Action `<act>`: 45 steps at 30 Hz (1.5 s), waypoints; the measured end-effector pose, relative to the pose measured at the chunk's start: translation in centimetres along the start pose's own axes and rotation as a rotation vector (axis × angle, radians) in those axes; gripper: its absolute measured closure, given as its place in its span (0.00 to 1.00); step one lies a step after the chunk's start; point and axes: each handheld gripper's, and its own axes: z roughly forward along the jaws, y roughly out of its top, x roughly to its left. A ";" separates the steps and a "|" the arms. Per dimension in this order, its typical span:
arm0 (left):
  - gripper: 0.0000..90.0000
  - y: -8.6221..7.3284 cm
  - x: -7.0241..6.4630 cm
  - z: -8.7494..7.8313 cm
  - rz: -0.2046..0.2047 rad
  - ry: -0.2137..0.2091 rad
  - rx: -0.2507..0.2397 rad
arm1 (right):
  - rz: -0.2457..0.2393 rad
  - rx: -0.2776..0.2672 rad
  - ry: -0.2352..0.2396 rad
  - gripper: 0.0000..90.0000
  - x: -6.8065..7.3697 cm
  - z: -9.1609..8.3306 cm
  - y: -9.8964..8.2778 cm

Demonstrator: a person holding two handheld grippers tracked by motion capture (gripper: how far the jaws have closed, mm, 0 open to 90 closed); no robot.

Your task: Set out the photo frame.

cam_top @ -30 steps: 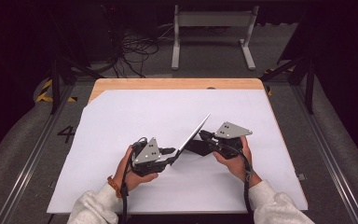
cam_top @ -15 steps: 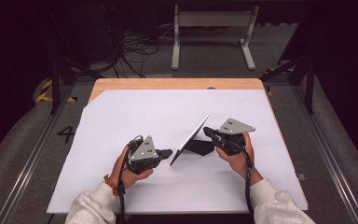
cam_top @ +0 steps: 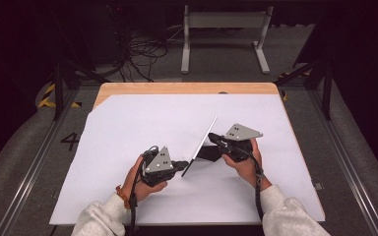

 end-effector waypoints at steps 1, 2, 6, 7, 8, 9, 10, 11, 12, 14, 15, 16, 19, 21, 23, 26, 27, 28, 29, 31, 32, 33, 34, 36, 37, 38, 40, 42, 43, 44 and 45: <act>1.00 0.1 -0.1 0.1 0.000 -0.001 -0.001 | 0.002 -0.002 0.007 0.99 0.0 0.1 0.0; 1.00 0.1 -0.1 0.2 0.001 0.000 0.001 | -0.002 -0.001 0.012 0.99 0.1 0.2 0.1; 1.00 0.4 -0.4 0.9 0.015 0.010 0.007 | -0.013 0.001 0.030 0.99 0.4 0.6 0.3; 1.00 0.4 -0.3 1.0 0.010 0.012 0.005 | -0.013 0.003 0.032 0.99 0.5 0.6 0.3; 1.00 0.4 -0.3 1.1 0.006 0.013 0.006 | -0.015 0.004 0.037 0.99 0.5 0.6 0.3; 1.00 0.5 -0.3 1.2 0.007 0.019 0.005 | -0.016 0.005 0.039 0.98 0.5 0.6 0.3; 1.00 0.5 -0.2 1.3 0.003 0.019 0.004 | -0.012 0.006 0.043 0.98 0.5 0.6 0.3; 1.00 0.4 -0.2 1.3 0.000 0.020 0.004 | -0.011 0.006 0.046 0.98 0.5 0.6 0.3; 1.00 0.4 -0.1 1.4 -0.003 0.020 0.005 | -0.011 0.007 0.051 0.98 0.5 0.5 0.3; 0.99 0.4 -0.1 1.4 -0.003 0.024 0.007 | -0.012 0.007 0.049 0.98 0.6 0.5 0.3; 0.99 0.4 -0.1 1.4 -0.003 0.024 0.009 | -0.014 0.007 0.047 0.98 0.7 0.5 0.3; 0.98 0.4 -0.1 1.4 0.000 0.027 0.010 | -0.016 0.009 0.044 0.97 0.7 0.4 0.3; 0.98 0.3 -0.1 1.4 0.015 0.028 0.022 | -0.016 0.001 0.038 0.95 0.7 -0.1 0.4; 0.98 0.1 -0.2 1.3 0.012 0.022 0.024 | -0.025 -0.005 0.040 0.95 0.8 -0.4 0.5; 0.98 0.0 -0.2 1.1 0.019 0.017 0.026 | -0.033 -0.001 0.028 0.95 1.0 -0.8 0.6; 0.98 0.0 -0.3 1.0 -0.003 0.011 0.011 | -0.028 -0.008 0.031 0.95 0.9 -1.3 0.7; 0.98 0.1 -0.4 1.1 0.000 0.007 0.004 | -0.023 -0.007 0.032 0.95 0.7 -1.3 0.7; 0.98 0.3 -0.5 1.2 0.006 0.019 0.005 | -0.013 -0.009 0.036 0.95 0.5 -1.2 0.7; 0.99 0.4 -0.6 1.3 0.008 0.018 0.004 | 0.005 -0.015 0.042 0.95 0.3 -1.1 0.7; 0.99 0.5 -0.6 1.5 0.007 0.008 0.001 | 0.033 -0.025 0.055 0.95 -0.2 -0.9 0.6; 0.99 0.6 -0.6 1.6 0.007 0.002 -0.001 | 0.039 -0.029 0.060 0.95 -0.4 -0.8 0.6; 0.99 0.6 -0.7 1.6 0.011 -0.001 0.000 | 0.037 -0.027 0.057 0.96 -0.4 -0.7 0.6; 0.99 0.6 -0.7 1.7 0.010 -0.005 0.001 | 0.035 -0.025 0.056 0.96 -0.4 -0.6 0.6; 1.00 0.7 -0.9 1.9 0.015 -0.011 0.002 | 0.026 -0.023 0.056 0.96 -0.4 -0.5 0.6; 1.00 0.8 -1.0 1.9 0.016 -0.011 0.004 | 0.021 -0.024 0.056 0.96 -0.5 -0.4 0.7; 0.99 0.8 -1.0 2.0 0.017 -0.015 0.002 | 0.020 -0.026 0.060 0.96 -0.5 -0.4 0.7; 0.99 0.9 -1.0 2.1 0.015 -0.013 0.002 | 0.012 -0.023 0.064 0.97 -0.3 -0.2 0.8; 0.99 0.8 -1.0 2.1 0.010 -0.019 -0.001 | 0.006 -0.020 0.065 0.97 -0.2 0.0 0.9; 0.99 0.8 -1.0 2.2 0.011 -0.018 0.000 | 0.005 -0.020 0.061 0.97 -0.2 0.1 0.9; 0.99 0.8 -1.0 2.2 0.011 -0.018 0.000 | 0.009 -0.020 0.060 0.97 -0.2 0.2 0.9; 0.99 0.9 -1.0 2.3 0.010 -0.018 0.002 | 0.012 -0.021 0.063 0.97 -0.3 0.2 0.8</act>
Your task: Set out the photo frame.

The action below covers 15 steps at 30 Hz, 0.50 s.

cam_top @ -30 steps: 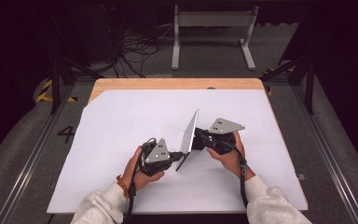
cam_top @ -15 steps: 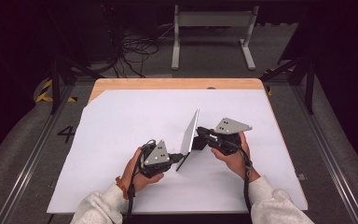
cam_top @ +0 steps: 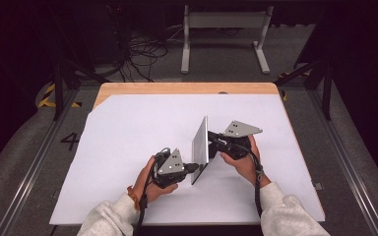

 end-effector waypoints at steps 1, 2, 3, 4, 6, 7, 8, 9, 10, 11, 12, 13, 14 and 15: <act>0.99 0.0 0.0 0.1 -0.003 -0.003 -0.003 | 0.006 0.000 0.004 0.97 -0.1 0.0 0.0; 0.99 0.0 0.0 0.1 -0.003 -0.003 -0.003 | 0.006 0.000 0.004 0.97 -0.1 0.0 0.0; 0.99 0.0 0.0 0.2 -0.004 0.000 -0.002 | 0.007 0.001 0.005 0.97 -0.1 0.0 -0.1; 0.99 0.0 0.0 0.3 -0.006 0.004 0.000 | 0.005 0.004 0.003 0.97 -0.1 0.1 -0.1; 0.99 0.0 0.1 0.5 -0.010 0.004 -0.004 | 0.000 0.007 -0.001 0.97 0.0 0.1 -0.1; 0.98 0.0 0.1 0.5 -0.008 0.005 -0.001 | 0.007 0.006 0.000 0.96 0.0 0.1 -0.1; 0.98 0.0 0.1 0.5 -0.010 0.004 -0.002 | 0.007 0.007 -0.001 0.95 -0.1 0.1 -0.1; 0.98 0.0 0.1 0.5 -0.010 0.006 -0.003 | 0.006 0.007 -0.001 0.95 -0.1 0.1 -0.1; 0.96 0.0 0.1 0.5 -0.009 0.014 -0.002 | 0.006 0.010 -0.004 0.94 -0.1 0.0 -0.1; 0.94 0.0 0.1 0.4 -0.005 0.016 0.005 | 0.000 0.016 -0.014 0.93 0.0 0.0 -0.1; 0.93 0.0 0.0 0.3 0.002 0.014 0.011 | -0.005 0.023 -0.022 0.93 0.0 -0.2 -0.1; 0.94 0.0 -0.1 0.0 0.014 0.012 0.010 | -0.007 0.035 -0.046 0.94 0.1 -0.5 -0.2; 0.95 -0.1 -0.3 -0.3 0.017 0.003 0.007 | -0.019 0.050 -0.071 0.94 0.2 -0.7 -0.2; 0.95 -0.2 -0.3 -0.6 0.025 -0.002 0.009 | -0.023 0.056 -0.083 0.94 0.3 -1.1 -0.4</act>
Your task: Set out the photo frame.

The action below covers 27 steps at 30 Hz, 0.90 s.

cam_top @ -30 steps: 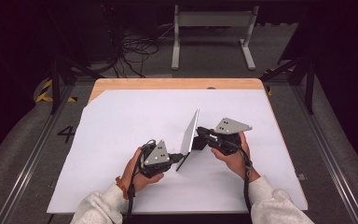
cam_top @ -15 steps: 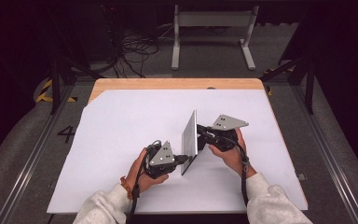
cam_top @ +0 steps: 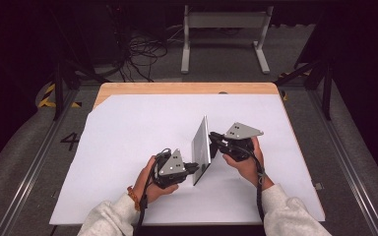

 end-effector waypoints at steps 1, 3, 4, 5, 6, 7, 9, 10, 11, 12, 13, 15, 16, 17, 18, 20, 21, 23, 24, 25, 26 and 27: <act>0.96 -0.1 -0.1 -0.3 0.003 -0.002 0.002 | 0.008 -0.002 -0.007 0.94 0.0 -0.5 -0.2; 0.97 -0.5 -0.1 -0.7 0.003 0.000 0.010 | 0.024 -0.004 -0.005 0.94 0.1 -1.5 -0.9; 0.97 -0.7 -0.1 -0.8 0.005 0.002 0.020 | 0.027 -0.004 -0.007 0.94 0.2 -1.9 -1.1; 0.97 -0.9 -0.1 -0.9 -0.002 0.001 0.028 | 0.027 0.000 -0.007 0.93 0.4 -2.4 -1.5; 0.97 -1.2 -0.1 -0.9 -0.009 0.003 0.034 | 0.026 0.004 -0.004 0.91 0.6 -2.9 -1.8; 0.97 -1.4 -0.2 -0.9 -0.011 -0.003 0.042 | 0.024 0.006 0.002 0.90 0.9 -3.3 -2.1; 0.96 -1.7 -0.5 -0.7 -0.010 -0.006 0.055 | 0.005 0.020 0.005 0.89 1.5 -4.1 -2.6; 0.96 -1.8 -0.6 -0.6 0.000 -0.009 0.068 | 0.001 0.023 0.009 0.88 2.0 -4.6 -2.8; 0.96 -1.9 -0.8 -0.4 0.003 -0.010 0.069 | -0.003 0.031 0.017 0.86 2.3 -4.8 -3.0; 0.96 -1.9 -0.9 -0.2 0.003 -0.011 0.073 | -0.007 0.030 0.024 0.86 2.8 -5.1 -3.1; 0.96 -1.9 -0.9 -0.1 0.004 -0.016 0.076 | -0.005 0.025 0.046 0.85 3.3 -5.4 -3.2; 0.96 -2.0 -1.0 0.2 0.001 -0.019 0.075 | -0.022 0.021 0.074 0.84 4.3 -5.9 -3.4; 0.97 -2.0 -1.0 0.3 -0.001 -0.023 0.078 | -0.019 0.019 0.087 0.83 4.7 -6.0 -3.4; 0.98 -2.1 -1.0 0.5 0.000 -0.019 0.084 | -0.011 0.019 0.098 0.81 5.0 -6.1 -3.5; 0.98 -2.1 -1.0 0.6 0.001 -0.020 0.087 | -0.012 0.024 0.100 0.81 5.3 -6.1 -3.6; 0.98 -2.1 -1.0 0.9 0.000 -0.026 0.086 | -0.028 0.026 0.107 0.81 5.8 -6.1 -3.7; 0.98 -2.1 -1.0 1.1 0.001 -0.022 0.087 | -0.023 0.025 0.111 0.80 5.9 -6.0 -3.7; 0.98 -1.9 -1.0 1.4 0.004 -0.015 0.086 | -0.024 0.024 0.125 0.80 6.1 -6.0 -3.6; 0.98 -1.9 -1.0 1.5 0.003 -0.020 0.089 | -0.025 0.024 0.124 0.79 6.2 -6.0 -3.6; 0.98 -1.9 -1.0 1.5 0.003 -0.020 0.089 | -0.025 0.024 0.124 0.79 6.2 -6.0 -3.6; 0.98 -1.8 -1.1 1.7 0.010 -0.013 0.094 | -0.030 0.028 0.125 0.78 6.3 -5.9 -3.7; 0.99 -1.8 -1.0 1.8 0.006 -0.010 0.096 | -0.043 0.029 0.128 0.76 6.5 -5.9 -3.6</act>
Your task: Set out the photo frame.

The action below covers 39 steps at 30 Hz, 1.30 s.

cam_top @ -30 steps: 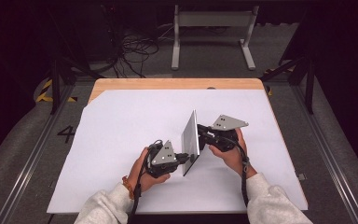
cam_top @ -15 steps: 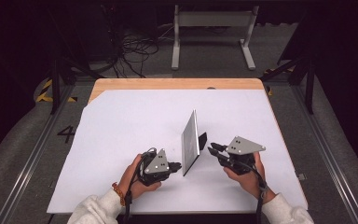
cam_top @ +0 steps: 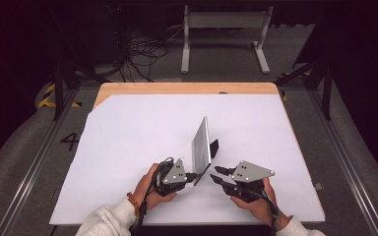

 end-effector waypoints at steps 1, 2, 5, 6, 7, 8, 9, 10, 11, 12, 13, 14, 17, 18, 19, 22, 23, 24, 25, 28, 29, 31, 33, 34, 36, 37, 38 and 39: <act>0.99 -0.1 0.2 0.1 -0.015 -0.006 0.001 | 0.006 -0.004 0.004 0.76 0.0 0.0 0.1; 0.99 -0.1 0.3 0.1 -0.015 -0.011 -0.004 | 0.010 -0.004 0.010 0.75 0.0 0.0 0.1; 0.99 -0.1 0.3 0.2 -0.019 -0.008 0.000 | 0.011 -0.010 0.017 0.73 0.0 0.1 0.3; 0.99 0.0 0.2 0.3 -0.014 -0.008 0.000 | 0.008 -0.006 0.023 0.71 0.1 0.2 0.3; 0.99 0.1 0.1 0.4 -0.010 -0.006 -0.003 | 0.004 -0.006 0.030 0.68 0.2 0.4 0.3; 0.99 0.2 0.0 0.5 -0.006 -0.008 -0.004 | 0.004 -0.003 0.033 0.67 0.3 0.5 0.3; 0.99 0.2 -0.1 0.5 -0.007 -0.009 -0.002 | 0.001 -0.001 0.032 0.65 0.4 0.6 0.3; 0.98 0.3 -0.1 0.7 -0.008 -0.014 -0.004 | 0.001 0.000 0.033 0.65 0.4 0.7 0.2; 0.98 0.4 -0.2 0.8 -0.008 -0.017 -0.006 | 0.005 -0.001 0.039 0.65 0.4 0.7 0.2; 0.98 0.5 -0.3 0.9 -0.005 -0.020 -0.005 | 0.005 -0.001 0.036 0.65 0.4 0.7 0.2; 0.98 0.6 -0.3 1.0 0.005 -0.021 -0.009 | 0.005 -0.001 0.026 0.65 0.4 0.7 0.3; 0.98 0.7 -0.4 1.2 0.008 -0.022 -0.009 | 0.010 -0.005 0.029 0.65 0.4 0.7 0.3; 0.97 0.9 -0.5 1.6 0.011 -0.022 -0.010 | 0.023 -0.009 0.027 0.65 0.1 0.8 0.2; 0.96 0.9 -0.4 1.7 0.008 -0.027 -0.011 | 0.032 -0.011 0.032 0.66 0.1 0.8 0.1; 0.96 1.0 -0.4 1.8 0.009 -0.027 -0.012 | 0.032 -0.013 0.028 0.67 0.0 0.8 0.1; 0.95 0.9 -0.3 1.9 0.006 -0.027 -0.005 | 0.042 -0.020 0.023 0.71 -0.4 0.8 0.1; 0.95 0.9 -0.2 1.8 0.008 -0.029 -0.005 | 0.055 -0.022 0.034 0.71 -0.5 0.9 0.1; 0.94 0.8 -0.2 1.8 0.011 -0.027 -0.002 | 0.061 -0.023 0.042 0.72 -0.6 0.9 0.1; 0.93 0.8 -0.1 1.6 0.021 -0.025 0.000 | 0.064 -0.025 0.047 0.72 -0.7 0.9 0.0; 0.85 0.4 0.9 1.0 0.016 0.011 0.005 | 0.060 -0.026 0.056 0.73 -0.8 0.9 -0.1; 0.82 0.4 0.9 1.0 0.016 0.011 0.005 | 0.060 -0.026 0.056 0.73 -0.8 0.9 -0.1; 0.79 -0.3 2.2 0.5 -0.020 0.030 -0.012 | 0.058 -0.023 0.056 0.73 -0.9 0.8 -0.1; 0.70 -0.8 3.3 0.2 -0.069 0.052 -0.024 | 0.060 -0.020 0.055 0.74 -1.0 0.7 -0.1; 0.67 -1.1 3.8 0.1 -0.093 0.054 -0.025 | 0.059 -0.021 0.055 0.75 -1.1 0.7 -0.1; 0.59 -1.3 4.4 0.0 -0.107 0.087 -0.011 | 0.059 -0.020 0.055 0.75 -1.3 0.6 -0.2; 0.57 -1.4 4.7 0.0 -0.108 0.084 -0.006 | 0.057 -0.018 0.059 0.76 -1.4 0.5 -0.2; 0.55 -1.5 5.0 0.1 -0.109 0.081 -0.002 | 0.057 -0.018 0.061 0.76 -1.6 0.5 -0.3; 0.52 -1.6 5.2 0.1 -0.111 0.087 0.002 | 0.058 -0.018 0.063 0.76 -1.7 0.4 -0.3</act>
